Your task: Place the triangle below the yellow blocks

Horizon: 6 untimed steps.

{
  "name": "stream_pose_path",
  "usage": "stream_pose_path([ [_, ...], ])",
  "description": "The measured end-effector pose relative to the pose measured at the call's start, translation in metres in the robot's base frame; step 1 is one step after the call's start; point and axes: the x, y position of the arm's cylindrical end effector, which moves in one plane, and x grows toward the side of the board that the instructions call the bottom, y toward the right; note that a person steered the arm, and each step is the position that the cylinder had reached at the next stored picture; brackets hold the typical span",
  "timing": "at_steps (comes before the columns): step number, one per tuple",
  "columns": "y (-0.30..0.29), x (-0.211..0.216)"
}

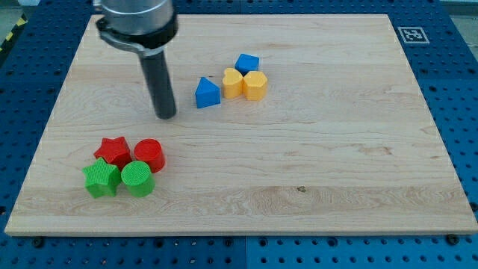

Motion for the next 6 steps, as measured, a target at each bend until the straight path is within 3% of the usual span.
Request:
stream_pose_path([
  [1, -0.004, -0.047],
  [2, 0.027, -0.058],
  [4, 0.043, -0.026],
  [6, 0.095, -0.026],
])
